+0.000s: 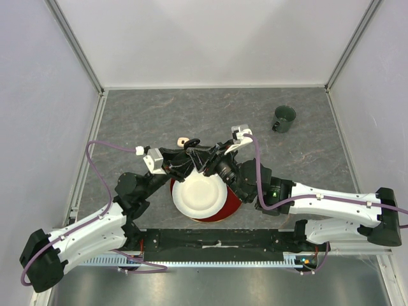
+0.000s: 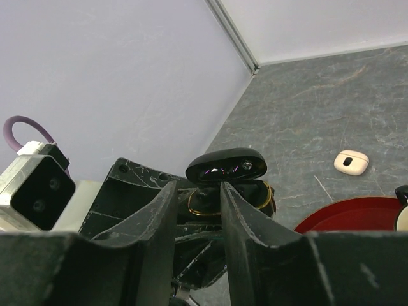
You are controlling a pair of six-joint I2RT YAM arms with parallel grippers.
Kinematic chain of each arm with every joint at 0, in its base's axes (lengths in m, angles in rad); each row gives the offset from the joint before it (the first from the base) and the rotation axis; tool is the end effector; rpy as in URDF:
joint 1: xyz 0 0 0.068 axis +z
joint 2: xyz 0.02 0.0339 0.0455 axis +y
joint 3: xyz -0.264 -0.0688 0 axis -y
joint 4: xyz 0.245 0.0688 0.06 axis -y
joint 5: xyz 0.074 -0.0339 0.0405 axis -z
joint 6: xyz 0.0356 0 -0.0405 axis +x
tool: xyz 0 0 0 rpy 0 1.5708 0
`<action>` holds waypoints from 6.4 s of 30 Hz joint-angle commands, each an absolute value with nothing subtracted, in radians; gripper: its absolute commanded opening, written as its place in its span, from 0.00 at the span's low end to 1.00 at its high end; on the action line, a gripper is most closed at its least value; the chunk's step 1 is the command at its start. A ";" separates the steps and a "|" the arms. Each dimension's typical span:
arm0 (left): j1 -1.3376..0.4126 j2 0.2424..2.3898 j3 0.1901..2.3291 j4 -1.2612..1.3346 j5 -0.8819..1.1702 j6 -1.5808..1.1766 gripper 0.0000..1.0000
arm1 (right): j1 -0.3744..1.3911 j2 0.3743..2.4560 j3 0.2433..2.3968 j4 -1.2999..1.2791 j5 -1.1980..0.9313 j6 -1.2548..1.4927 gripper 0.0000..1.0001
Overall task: Insert the wireless bluetooth earbuds into the charging case
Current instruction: Place the earbud in the charging case, then close the charging case, then place the charging case at the center of the board.
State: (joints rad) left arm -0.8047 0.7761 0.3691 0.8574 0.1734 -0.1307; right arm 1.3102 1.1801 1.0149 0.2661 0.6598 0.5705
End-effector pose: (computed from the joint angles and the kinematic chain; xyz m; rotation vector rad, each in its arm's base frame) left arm 0.1193 -0.1329 0.3040 0.5373 1.0456 -0.9274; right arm 0.0913 0.2578 0.3868 -0.0122 1.5796 1.0220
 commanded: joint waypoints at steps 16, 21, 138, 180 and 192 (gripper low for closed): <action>-0.805 0.747 0.416 0.948 0.166 -0.101 0.02 | 1.316 1.124 0.983 0.379 0.594 0.473 0.54; -0.805 0.721 0.407 0.920 0.160 -0.101 0.02 | 1.315 1.100 0.940 0.454 0.560 0.446 0.57; -0.045 1.417 0.641 0.411 0.703 -0.860 0.02 | 0.960 0.833 0.893 -0.397 0.568 0.784 0.98; -0.005 1.818 0.620 0.574 0.696 -0.891 0.65 | 0.959 0.838 0.894 -0.446 0.565 0.770 0.98; -0.005 1.593 0.474 0.519 0.650 -0.854 0.87 | 0.960 0.818 0.876 -0.448 0.571 0.779 0.98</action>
